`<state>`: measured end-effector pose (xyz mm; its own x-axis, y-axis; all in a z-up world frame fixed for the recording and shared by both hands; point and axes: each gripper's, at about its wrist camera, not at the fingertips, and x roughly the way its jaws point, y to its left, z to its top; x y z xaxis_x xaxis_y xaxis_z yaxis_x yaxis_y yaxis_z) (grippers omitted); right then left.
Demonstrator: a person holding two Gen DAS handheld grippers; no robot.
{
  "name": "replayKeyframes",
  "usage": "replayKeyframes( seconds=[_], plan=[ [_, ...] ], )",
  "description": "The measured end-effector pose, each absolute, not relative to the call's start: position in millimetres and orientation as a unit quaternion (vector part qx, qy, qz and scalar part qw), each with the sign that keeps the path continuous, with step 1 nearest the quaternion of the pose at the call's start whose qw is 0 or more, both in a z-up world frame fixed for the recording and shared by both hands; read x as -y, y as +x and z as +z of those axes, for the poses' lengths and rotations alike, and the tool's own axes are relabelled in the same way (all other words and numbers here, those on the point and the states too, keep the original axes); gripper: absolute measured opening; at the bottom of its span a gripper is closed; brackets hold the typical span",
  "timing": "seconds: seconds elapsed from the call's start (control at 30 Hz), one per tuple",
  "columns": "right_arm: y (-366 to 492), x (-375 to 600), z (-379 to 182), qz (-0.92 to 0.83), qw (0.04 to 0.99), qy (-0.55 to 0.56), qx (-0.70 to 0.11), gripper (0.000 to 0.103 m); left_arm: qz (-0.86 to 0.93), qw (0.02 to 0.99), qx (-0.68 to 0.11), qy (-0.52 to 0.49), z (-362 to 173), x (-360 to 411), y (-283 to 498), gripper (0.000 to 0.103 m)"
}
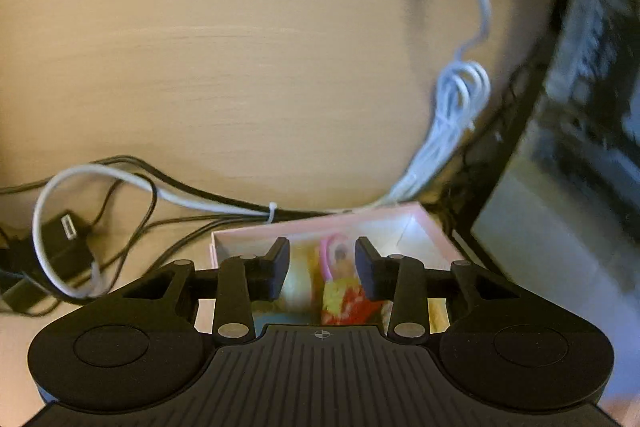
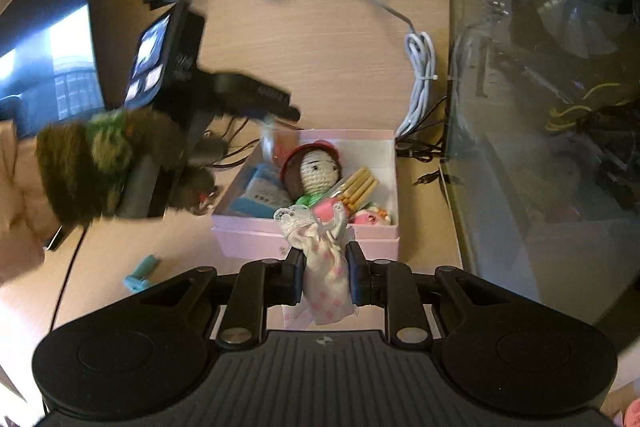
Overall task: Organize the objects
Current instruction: 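Drop the keychain into the pink box with the left tool while the right tool carries the doll over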
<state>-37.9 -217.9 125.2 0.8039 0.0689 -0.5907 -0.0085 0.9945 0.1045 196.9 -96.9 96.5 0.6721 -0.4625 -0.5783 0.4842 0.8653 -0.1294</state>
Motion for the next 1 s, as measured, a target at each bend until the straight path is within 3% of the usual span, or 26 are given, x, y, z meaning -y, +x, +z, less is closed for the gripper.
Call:
replayKeyframes(
  seconds=[0.13, 0.4, 0.73, 0.8, 0.87, 0.9, 1.0],
  plan=[
    [-12, 226, 136, 0.016, 0.954, 0.051, -0.294, 0.021, -0.255, 0.936, -0.244, -0.02, 115, 71, 162, 0.04],
    [99, 238, 158, -0.025, 0.964, 0.107, -0.242, 0.021, -0.257, 0.919, -0.294, -0.058, 101, -4, 71, 0.04],
    [245, 240, 64, -0.113, 0.883, 0.123, -0.438, 0.021, -0.144, 0.919, -0.36, -0.073, 70, -121, 13, 0.04],
    [253, 244, 52, -0.113, 0.865, 0.133, -0.47, 0.027, -0.136, 0.917, -0.365, -0.085, 71, -132, 18, 0.04],
    [256, 244, 53, -0.102, 0.862, 0.128, -0.48, 0.044, -0.14, 0.917, -0.365, -0.081, 75, -134, 29, 0.04],
    [253, 244, 59, -0.103, 0.863, 0.128, -0.477, 0.061, -0.143, 0.918, -0.362, -0.075, 77, -132, 35, 0.04],
    [225, 239, 90, -0.093, 0.892, 0.13, -0.423, 0.067, -0.157, 0.918, -0.358, -0.058, 83, -117, 60, 0.04]
  ],
)
